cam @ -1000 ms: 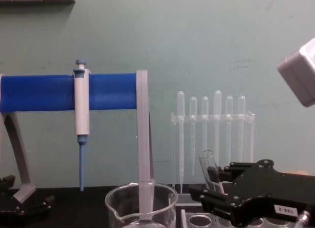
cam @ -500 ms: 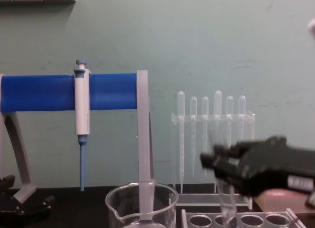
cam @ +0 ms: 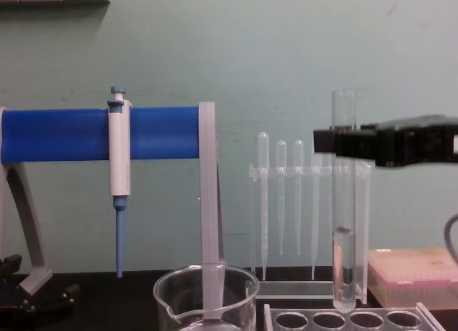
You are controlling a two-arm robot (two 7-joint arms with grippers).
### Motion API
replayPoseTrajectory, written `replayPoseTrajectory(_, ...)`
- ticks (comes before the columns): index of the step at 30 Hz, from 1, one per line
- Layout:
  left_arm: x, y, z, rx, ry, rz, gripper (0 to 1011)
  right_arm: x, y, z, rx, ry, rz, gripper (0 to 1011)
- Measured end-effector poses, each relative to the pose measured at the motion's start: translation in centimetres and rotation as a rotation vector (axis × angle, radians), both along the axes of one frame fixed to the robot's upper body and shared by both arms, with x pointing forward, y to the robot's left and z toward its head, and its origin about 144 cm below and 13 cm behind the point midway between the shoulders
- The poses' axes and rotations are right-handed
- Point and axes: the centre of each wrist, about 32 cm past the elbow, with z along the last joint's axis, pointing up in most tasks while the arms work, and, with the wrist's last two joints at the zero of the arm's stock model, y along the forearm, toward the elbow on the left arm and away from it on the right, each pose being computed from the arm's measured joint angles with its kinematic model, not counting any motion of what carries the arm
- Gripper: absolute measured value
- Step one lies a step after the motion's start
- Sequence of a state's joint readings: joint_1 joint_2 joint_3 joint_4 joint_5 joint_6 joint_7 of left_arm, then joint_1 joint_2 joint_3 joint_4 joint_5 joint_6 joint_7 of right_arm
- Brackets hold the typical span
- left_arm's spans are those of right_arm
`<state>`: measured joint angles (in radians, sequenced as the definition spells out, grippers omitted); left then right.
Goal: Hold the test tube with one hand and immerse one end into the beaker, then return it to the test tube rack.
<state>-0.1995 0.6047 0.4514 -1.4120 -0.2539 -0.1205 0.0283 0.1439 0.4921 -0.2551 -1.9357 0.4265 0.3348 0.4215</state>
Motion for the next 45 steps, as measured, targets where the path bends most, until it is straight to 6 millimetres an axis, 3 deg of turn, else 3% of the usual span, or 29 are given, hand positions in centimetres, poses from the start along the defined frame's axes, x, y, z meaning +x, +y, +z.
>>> replayPoseTrajectory(6, 0.0, 0.0, 0.0, 0.0, 0.0, 0.0, 1000, 0.8, -0.6, 0.9, 0.013, 0.042, 0.016, 227)
replayPoseTrajectory(16, 0.0, 0.0, 0.0, 0.0, 0.0, 0.0, 1000, 1.1, -0.7, -0.2, 0.036, 0.058, 0.035, 226)
replayPoseTrajectory(45, 0.0, 0.0, 0.0, 0.0, 0.0, 0.0, 1000, 1.1, -0.6, -0.1, 0.034, 0.062, 0.031, 226)
